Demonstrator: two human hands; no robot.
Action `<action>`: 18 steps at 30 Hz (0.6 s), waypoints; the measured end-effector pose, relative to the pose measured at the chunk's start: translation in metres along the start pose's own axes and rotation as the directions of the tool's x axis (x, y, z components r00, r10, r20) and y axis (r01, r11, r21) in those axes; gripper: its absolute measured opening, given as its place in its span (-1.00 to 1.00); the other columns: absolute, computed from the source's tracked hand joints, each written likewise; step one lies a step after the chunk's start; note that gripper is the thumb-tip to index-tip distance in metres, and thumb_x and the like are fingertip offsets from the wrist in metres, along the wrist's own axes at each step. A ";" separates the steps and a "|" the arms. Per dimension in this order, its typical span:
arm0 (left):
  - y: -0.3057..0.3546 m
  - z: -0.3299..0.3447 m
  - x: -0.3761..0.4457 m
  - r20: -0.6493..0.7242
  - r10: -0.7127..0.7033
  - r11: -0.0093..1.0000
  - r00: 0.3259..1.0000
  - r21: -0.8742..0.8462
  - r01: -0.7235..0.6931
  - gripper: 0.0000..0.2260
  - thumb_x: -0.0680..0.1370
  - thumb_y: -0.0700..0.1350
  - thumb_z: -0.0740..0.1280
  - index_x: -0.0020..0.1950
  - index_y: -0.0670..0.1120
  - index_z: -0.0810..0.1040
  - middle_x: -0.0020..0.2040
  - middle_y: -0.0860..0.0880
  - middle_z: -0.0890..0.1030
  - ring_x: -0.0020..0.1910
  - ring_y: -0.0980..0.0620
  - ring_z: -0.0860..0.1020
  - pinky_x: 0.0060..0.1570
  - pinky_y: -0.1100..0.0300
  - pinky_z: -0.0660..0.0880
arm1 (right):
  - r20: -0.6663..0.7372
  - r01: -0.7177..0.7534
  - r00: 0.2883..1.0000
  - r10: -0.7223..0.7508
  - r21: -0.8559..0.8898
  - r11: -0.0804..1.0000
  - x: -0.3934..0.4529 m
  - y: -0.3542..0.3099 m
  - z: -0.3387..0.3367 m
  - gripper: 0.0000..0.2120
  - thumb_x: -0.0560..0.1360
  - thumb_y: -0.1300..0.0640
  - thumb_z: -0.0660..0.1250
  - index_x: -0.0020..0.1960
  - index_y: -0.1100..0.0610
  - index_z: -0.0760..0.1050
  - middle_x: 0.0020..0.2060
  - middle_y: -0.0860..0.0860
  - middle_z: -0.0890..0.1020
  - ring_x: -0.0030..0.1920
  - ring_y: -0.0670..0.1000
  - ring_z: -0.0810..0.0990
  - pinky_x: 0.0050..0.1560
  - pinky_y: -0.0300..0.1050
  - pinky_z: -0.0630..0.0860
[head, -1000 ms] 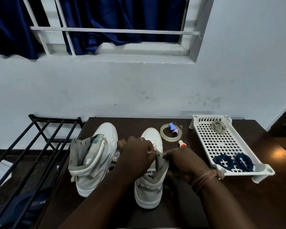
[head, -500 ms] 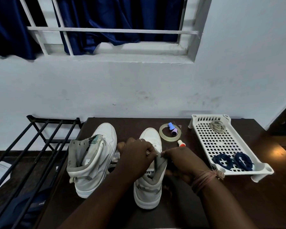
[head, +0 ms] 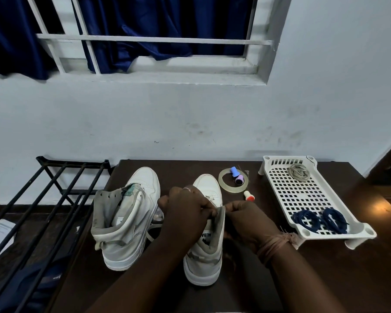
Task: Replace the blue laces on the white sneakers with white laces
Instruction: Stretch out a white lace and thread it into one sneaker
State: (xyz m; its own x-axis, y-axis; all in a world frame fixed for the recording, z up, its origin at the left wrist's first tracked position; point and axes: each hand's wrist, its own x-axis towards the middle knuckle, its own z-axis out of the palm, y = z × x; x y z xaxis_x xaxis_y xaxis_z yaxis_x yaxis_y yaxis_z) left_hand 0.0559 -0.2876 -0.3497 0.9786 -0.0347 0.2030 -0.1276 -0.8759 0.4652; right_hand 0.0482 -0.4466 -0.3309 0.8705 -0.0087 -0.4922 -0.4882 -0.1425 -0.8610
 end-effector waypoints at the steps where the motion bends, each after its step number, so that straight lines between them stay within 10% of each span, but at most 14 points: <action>1: -0.002 0.001 0.001 -0.004 0.005 1.000 1.000 -0.014 -0.005 -0.86 0.39 0.22 0.36 -0.16 0.28 0.70 -0.08 0.22 0.58 0.12 0.05 0.43 0.13 -0.07 0.36 | -0.007 0.004 1.000 -0.004 -0.012 1.000 0.001 0.002 0.002 -0.80 0.57 0.32 0.33 -0.21 0.28 0.61 -0.31 0.27 0.66 -0.41 0.10 0.63 -0.36 -0.11 0.58; 7: 0.003 -0.010 0.003 0.093 0.086 0.978 0.992 -0.196 -0.067 -0.88 0.50 0.05 0.44 -0.08 0.08 0.76 0.04 0.18 0.64 0.20 0.25 0.40 0.34 0.14 0.16 | -0.006 0.002 1.000 -0.002 -0.032 1.000 0.003 0.002 0.004 -0.80 0.57 0.36 0.26 -0.18 0.31 0.60 -0.34 0.26 0.65 -0.45 0.08 0.60 -0.40 -0.15 0.55; 18: 0.001 0.000 -0.003 0.053 0.050 0.989 0.997 0.134 -0.057 -0.71 0.46 0.13 0.20 -0.12 0.12 0.71 0.12 0.15 0.61 0.24 -0.02 0.39 0.17 -0.09 0.34 | -0.048 0.101 0.993 -0.107 -0.104 0.989 -0.003 -0.004 0.002 -0.80 0.56 0.39 0.28 -0.18 0.33 0.63 -0.31 0.31 0.67 -0.48 0.07 0.63 -0.45 -0.19 0.55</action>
State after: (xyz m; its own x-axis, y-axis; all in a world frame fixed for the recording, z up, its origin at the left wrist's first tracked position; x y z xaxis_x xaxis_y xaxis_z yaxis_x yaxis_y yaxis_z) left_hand 0.0529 -0.2889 -0.3501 0.9781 -0.1039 0.1805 -0.1602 -0.9290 0.3336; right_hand 0.0474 -0.4439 -0.3267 0.9196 -0.0411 -0.3907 -0.3883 -0.2453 -0.8883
